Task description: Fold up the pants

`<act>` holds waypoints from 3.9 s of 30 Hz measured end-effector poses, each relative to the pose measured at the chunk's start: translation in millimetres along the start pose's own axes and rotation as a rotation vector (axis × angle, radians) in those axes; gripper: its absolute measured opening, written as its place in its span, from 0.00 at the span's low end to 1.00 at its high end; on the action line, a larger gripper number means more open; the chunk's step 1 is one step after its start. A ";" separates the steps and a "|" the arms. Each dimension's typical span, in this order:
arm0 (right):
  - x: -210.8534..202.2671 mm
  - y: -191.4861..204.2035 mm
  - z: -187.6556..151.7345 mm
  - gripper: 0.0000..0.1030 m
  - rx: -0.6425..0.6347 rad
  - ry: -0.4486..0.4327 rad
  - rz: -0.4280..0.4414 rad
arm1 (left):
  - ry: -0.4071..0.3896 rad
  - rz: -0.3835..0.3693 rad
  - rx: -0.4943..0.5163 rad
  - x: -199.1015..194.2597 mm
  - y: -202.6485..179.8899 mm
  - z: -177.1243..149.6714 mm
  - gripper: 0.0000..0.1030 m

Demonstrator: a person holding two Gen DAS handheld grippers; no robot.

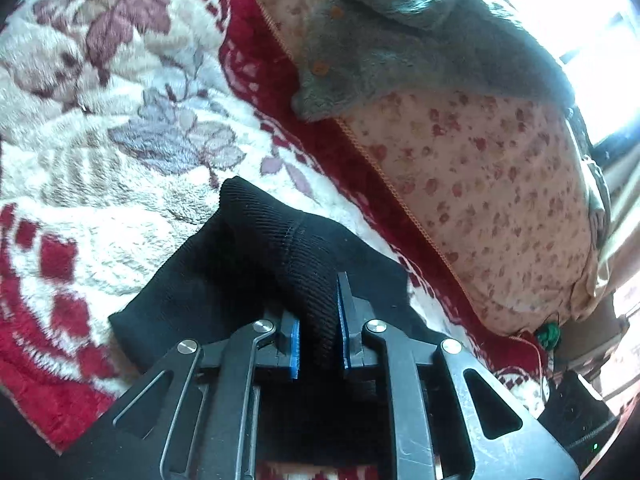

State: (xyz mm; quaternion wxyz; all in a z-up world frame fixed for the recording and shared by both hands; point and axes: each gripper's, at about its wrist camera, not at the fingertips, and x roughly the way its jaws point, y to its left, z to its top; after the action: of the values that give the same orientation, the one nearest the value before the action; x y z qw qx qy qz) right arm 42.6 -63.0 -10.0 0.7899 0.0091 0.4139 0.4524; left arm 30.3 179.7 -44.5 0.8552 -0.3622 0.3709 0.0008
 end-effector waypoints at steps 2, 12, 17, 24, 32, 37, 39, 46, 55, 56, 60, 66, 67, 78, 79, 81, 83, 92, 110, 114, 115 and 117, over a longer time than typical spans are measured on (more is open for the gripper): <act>-4.9 3.9 -2.8 0.10 0.003 0.004 0.021 | -0.006 -0.019 0.000 -15.1 0.8 -5.4 0.12; 1.2 18.1 -22.4 0.10 0.022 0.074 0.076 | 0.014 0.163 0.049 -14.5 15.1 -34.4 0.14; 15.4 5.4 -31.4 0.16 0.150 0.140 0.105 | 0.010 0.166 0.021 -26.7 25.2 -32.1 0.26; -4.3 8.3 -17.4 0.24 0.137 0.073 0.131 | -0.106 0.253 0.004 -65.7 36.7 -24.5 0.30; 15.8 2.9 -25.5 0.25 0.200 0.120 0.138 | -0.097 0.238 0.045 -69.9 18.3 -33.8 0.30; -32.4 -11.4 -22.7 0.28 0.219 0.035 0.085 | -0.056 0.201 0.108 -58.4 -10.2 -45.5 0.30; -53.3 -24.9 -28.9 0.29 0.271 0.003 0.065 | -0.046 0.206 0.147 -51.3 -24.0 -51.5 0.30; -109.5 -59.9 -54.1 0.32 0.375 -0.059 -0.028 | 0.016 0.182 0.281 -21.7 -77.8 -77.4 0.42; -170.9 -91.8 -85.9 0.35 0.464 -0.123 -0.132 | 0.071 0.130 0.431 5.4 -140.5 -108.1 0.42; -178.4 -96.6 -90.3 0.37 0.482 -0.133 -0.141 | 0.081 0.118 0.448 8.7 -148.6 -112.6 0.42; -205.3 -114.7 -108.0 0.43 0.550 -0.163 -0.185 | 0.105 0.089 0.503 17.0 -171.6 -127.7 0.42; -241.4 -134.1 -136.2 0.43 0.619 -0.193 -0.254 | 0.163 0.036 0.571 36.5 -207.6 -154.2 0.42; -247.5 -138.1 -141.5 0.43 0.637 -0.199 -0.268 | 0.176 0.024 0.580 40.4 -213.3 -158.3 0.42; -300.8 -169.3 -192.8 0.45 0.782 -0.247 -0.373 | 0.287 -0.052 0.667 77.3 -263.9 -195.0 0.42; -304.8 -172.6 -197.2 0.47 0.799 -0.251 -0.384 | 0.294 -0.056 0.675 79.4 -266.8 -197.0 0.42; -310.9 -179.1 -207.2 0.48 0.834 -0.250 -0.404 | 0.307 -0.074 0.695 83.3 -272.2 -200.1 0.42; -314.9 -185.2 -215.4 0.49 0.867 -0.253 -0.413 | 0.315 -0.091 0.716 87.9 -279.1 -202.0 0.42; -319.1 -225.6 -242.7 0.50 1.028 -0.312 -0.337 | 0.389 -0.193 0.845 116.6 -311.8 -206.9 0.50; -323.2 -254.8 -254.2 0.52 1.100 -0.455 -0.232 | 0.687 -0.334 1.102 211.4 -364.0 -223.4 0.50; -323.6 -255.6 -257.3 0.52 1.100 -0.477 -0.224 | 0.779 -0.357 1.133 226.9 -368.7 -234.6 0.50; -324.0 -256.1 -258.5 0.52 1.100 -0.482 -0.221 | 0.790 -0.363 1.141 228.7 -369.9 -236.9 0.50; -324.3 -257.1 -259.8 0.53 1.105 -0.498 -0.214 | 0.811 -0.377 1.153 231.7 -372.9 -240.4 0.50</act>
State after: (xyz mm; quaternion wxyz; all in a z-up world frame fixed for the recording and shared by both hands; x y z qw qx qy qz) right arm -28.1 -542.5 -71.4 0.7823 0.4809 0.3890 0.0734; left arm 146.6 -306.3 -72.1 0.6909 0.1162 0.5314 -0.4762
